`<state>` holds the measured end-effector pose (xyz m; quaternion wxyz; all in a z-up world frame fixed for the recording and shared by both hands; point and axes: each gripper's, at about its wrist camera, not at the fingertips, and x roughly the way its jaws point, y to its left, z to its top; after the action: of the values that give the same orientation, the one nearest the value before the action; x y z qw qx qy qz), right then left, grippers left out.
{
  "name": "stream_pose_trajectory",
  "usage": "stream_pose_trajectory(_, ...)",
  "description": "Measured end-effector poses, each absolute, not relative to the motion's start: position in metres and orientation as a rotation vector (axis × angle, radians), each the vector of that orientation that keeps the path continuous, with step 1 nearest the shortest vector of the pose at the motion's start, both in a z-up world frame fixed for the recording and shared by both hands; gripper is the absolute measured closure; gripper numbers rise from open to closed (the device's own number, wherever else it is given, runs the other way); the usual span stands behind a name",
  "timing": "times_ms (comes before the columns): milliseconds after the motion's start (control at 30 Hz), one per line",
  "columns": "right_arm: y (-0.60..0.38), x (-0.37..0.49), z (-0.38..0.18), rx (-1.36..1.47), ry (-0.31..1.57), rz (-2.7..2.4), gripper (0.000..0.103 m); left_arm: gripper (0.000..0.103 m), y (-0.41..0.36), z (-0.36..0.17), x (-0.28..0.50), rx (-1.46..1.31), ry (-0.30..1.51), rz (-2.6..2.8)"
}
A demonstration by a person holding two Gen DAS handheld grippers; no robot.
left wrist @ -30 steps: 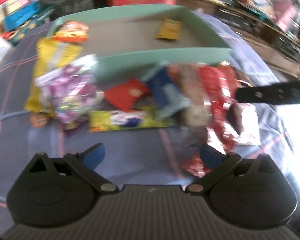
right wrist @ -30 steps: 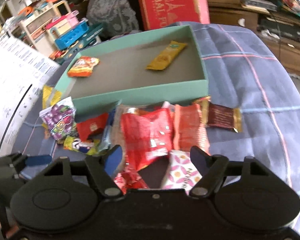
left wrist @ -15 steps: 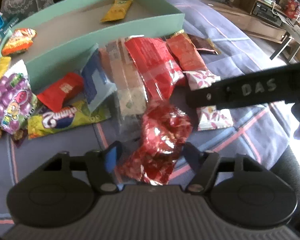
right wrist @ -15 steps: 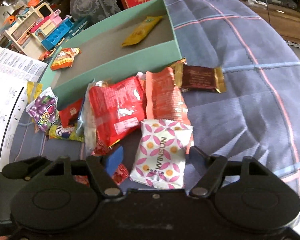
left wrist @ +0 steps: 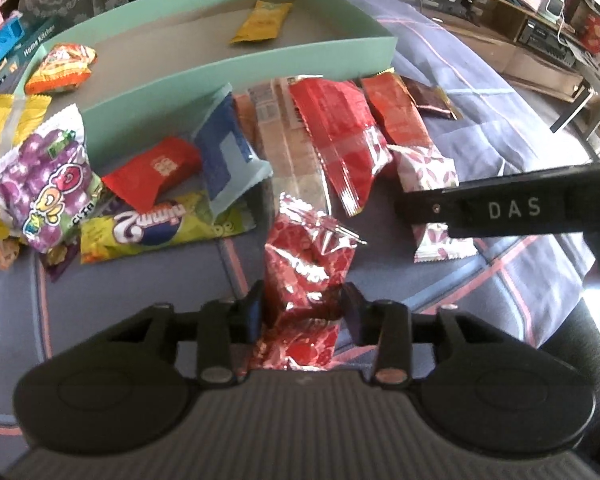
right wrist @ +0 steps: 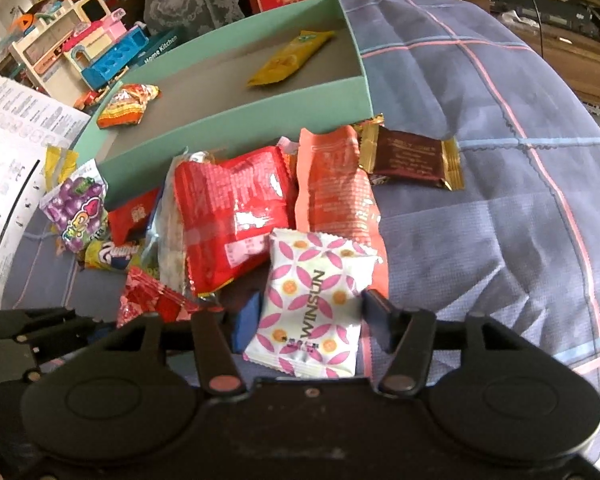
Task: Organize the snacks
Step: 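Lower both held snacks into the green box and open both tools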
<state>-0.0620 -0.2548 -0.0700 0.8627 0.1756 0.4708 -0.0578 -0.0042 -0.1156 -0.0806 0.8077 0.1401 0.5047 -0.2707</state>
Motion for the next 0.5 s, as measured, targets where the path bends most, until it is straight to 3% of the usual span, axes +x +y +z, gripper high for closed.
stream_pose_trajectory(500,-0.265,-0.055,-0.009,0.376,0.892,-0.071,0.053,0.066,-0.070,-0.015,0.039,0.166,0.970,-0.484)
